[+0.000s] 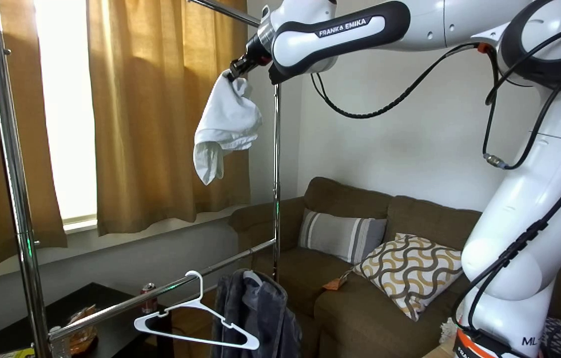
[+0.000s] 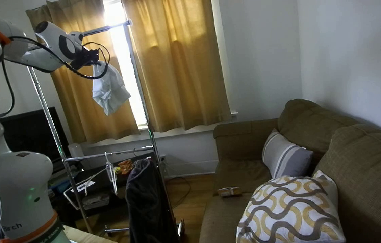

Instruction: Remove the towel from the bottom rail of the clothes hanging rack and hang it on the top rail of the clothes hanging rack

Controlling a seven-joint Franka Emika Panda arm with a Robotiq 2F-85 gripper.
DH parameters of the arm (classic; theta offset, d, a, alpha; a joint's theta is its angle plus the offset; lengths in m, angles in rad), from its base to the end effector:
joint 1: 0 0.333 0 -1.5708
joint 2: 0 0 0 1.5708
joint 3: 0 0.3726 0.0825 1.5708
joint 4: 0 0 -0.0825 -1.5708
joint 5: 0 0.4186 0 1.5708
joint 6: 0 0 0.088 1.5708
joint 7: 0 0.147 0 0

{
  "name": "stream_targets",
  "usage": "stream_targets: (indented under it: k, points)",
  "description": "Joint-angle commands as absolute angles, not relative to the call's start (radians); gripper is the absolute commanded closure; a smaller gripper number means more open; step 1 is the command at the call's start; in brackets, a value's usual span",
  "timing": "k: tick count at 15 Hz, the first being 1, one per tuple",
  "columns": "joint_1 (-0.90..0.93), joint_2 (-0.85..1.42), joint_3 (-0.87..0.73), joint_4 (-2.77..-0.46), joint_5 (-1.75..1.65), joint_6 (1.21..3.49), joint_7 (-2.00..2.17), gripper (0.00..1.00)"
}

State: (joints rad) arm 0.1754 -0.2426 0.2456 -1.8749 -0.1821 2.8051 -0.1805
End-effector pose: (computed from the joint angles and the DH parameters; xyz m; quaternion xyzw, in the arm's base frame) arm 0.5234 0.2661 0.7895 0.7718 0.3108 0.5538 0.0322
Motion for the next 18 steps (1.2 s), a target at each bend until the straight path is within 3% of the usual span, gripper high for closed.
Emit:
stream_targets:
  k: [1, 10, 18]
  points:
    - [0.183, -0.24, 0.24, -1.87, -0.192, 2.802, -0.173, 0.99]
    - [0.161, -0.297, 0.25, -1.703, -0.257, 2.535, -0.182, 0.99]
    - [0.147, -0.277, 0.275, -1.515, -0.346, 2.494, -0.174, 0.99]
